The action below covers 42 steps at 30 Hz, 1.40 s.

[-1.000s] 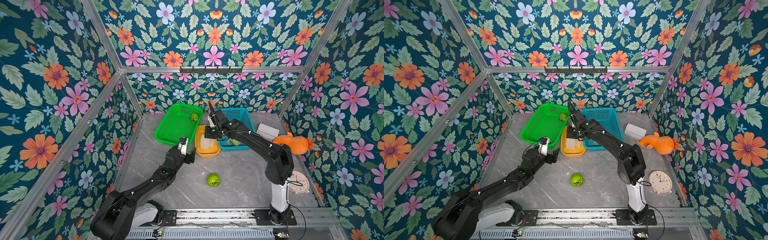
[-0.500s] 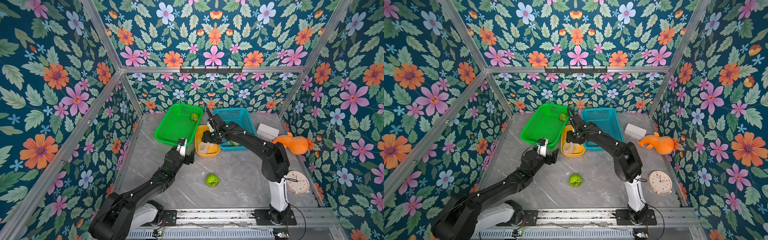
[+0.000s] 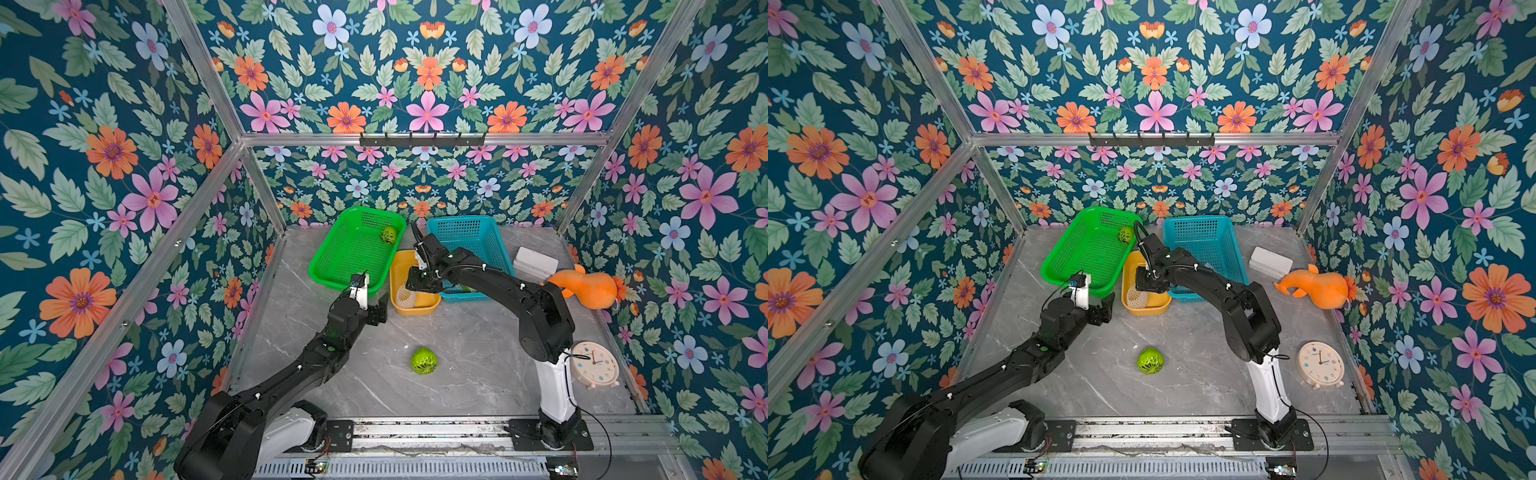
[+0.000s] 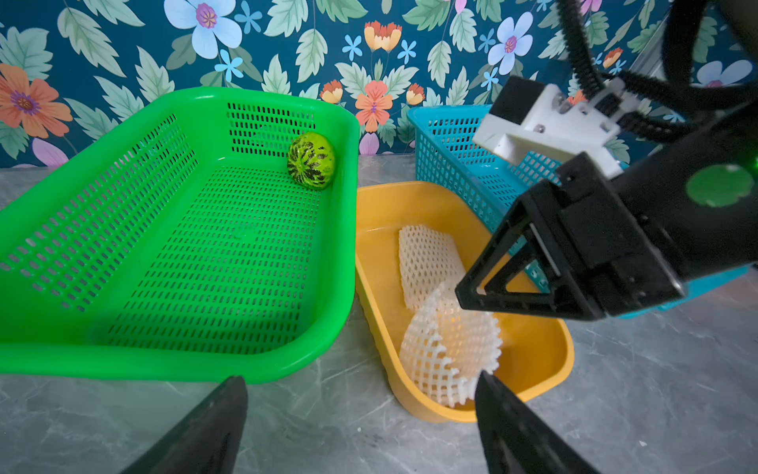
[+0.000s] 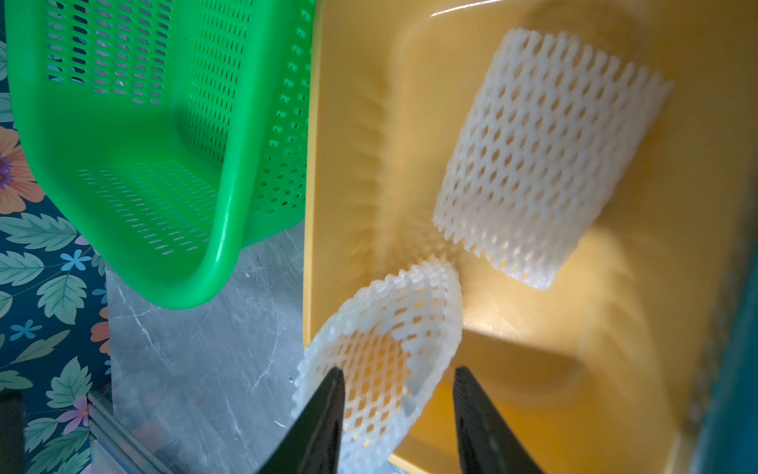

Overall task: Sleeve custard apples in foam nets
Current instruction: Pick up the foam net from the storage box.

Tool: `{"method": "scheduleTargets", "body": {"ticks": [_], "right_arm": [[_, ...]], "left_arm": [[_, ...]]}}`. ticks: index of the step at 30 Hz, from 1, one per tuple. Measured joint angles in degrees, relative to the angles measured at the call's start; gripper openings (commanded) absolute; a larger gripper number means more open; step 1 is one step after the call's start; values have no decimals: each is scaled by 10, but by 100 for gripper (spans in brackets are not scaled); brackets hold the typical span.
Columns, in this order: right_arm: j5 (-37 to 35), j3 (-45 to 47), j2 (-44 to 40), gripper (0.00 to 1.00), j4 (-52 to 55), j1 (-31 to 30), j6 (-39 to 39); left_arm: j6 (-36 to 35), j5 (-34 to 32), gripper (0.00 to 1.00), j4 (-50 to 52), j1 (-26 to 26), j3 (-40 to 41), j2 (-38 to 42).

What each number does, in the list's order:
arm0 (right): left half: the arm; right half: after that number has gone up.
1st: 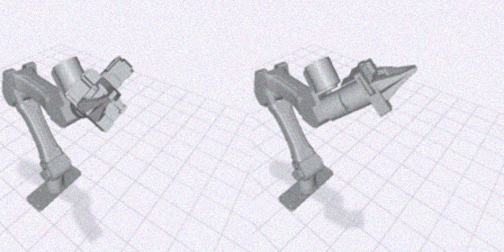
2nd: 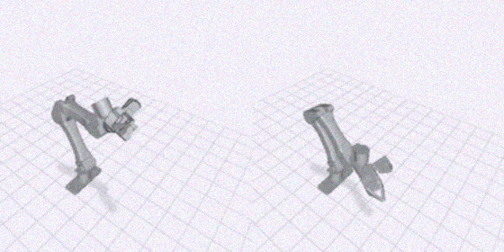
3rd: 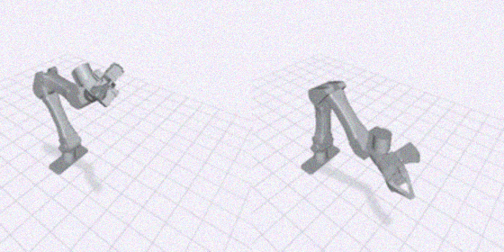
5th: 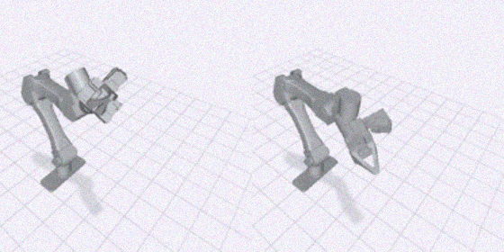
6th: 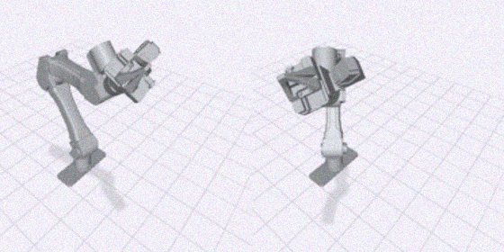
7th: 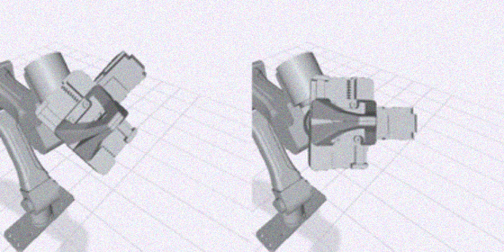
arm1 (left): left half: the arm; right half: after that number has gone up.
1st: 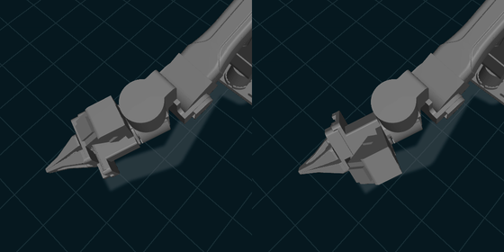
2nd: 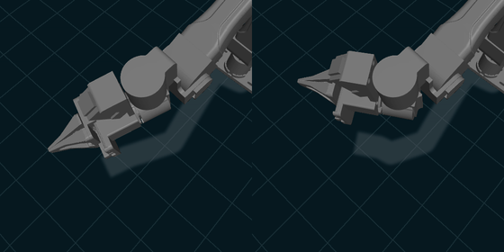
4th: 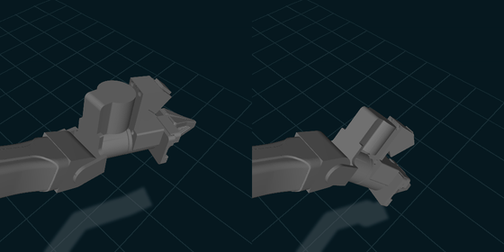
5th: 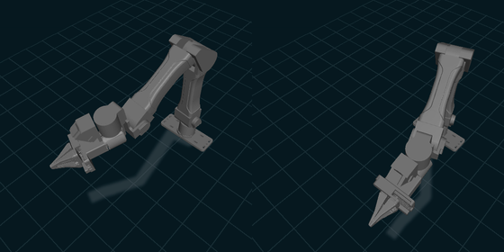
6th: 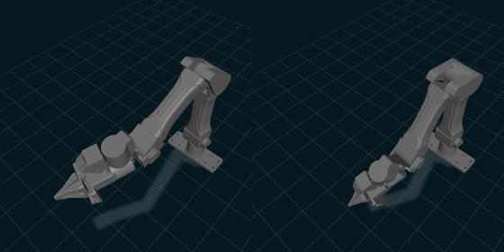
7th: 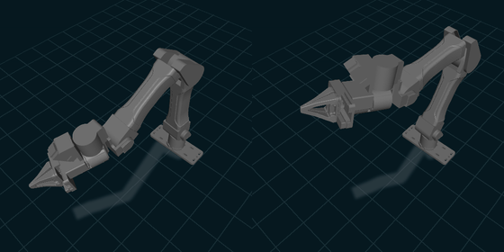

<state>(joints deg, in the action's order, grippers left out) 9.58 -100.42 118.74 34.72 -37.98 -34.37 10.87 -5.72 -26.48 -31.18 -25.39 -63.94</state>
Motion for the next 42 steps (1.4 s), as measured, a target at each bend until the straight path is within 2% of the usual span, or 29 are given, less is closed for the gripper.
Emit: {"method": "scheduleTargets", "body": {"ticks": [2,6,11,16,27,36,42], "right_arm": [[1,7,-1,31,-3,0,-2],[3,9,2,29,-3,0,-6],[3,-4,15,0,-5,1,-6],[-3,-7,6,0,-5,2,-5],[-27,74,-144,0,-54,2,64],[-74,186,-242,0,-119,2,123],[-93,199,-257,0,-146,2,134]], "left_arm": [[14,9,90,7,0,-14,-11],[28,21,90,9,0,-29,-23],[41,32,90,26,0,-38,-28],[55,44,91,44,0,-52,-29],[112,111,88,83,13,-143,-38],[159,230,84,93,17,-195,-61],[163,280,84,94,6,-208,-98]]}}
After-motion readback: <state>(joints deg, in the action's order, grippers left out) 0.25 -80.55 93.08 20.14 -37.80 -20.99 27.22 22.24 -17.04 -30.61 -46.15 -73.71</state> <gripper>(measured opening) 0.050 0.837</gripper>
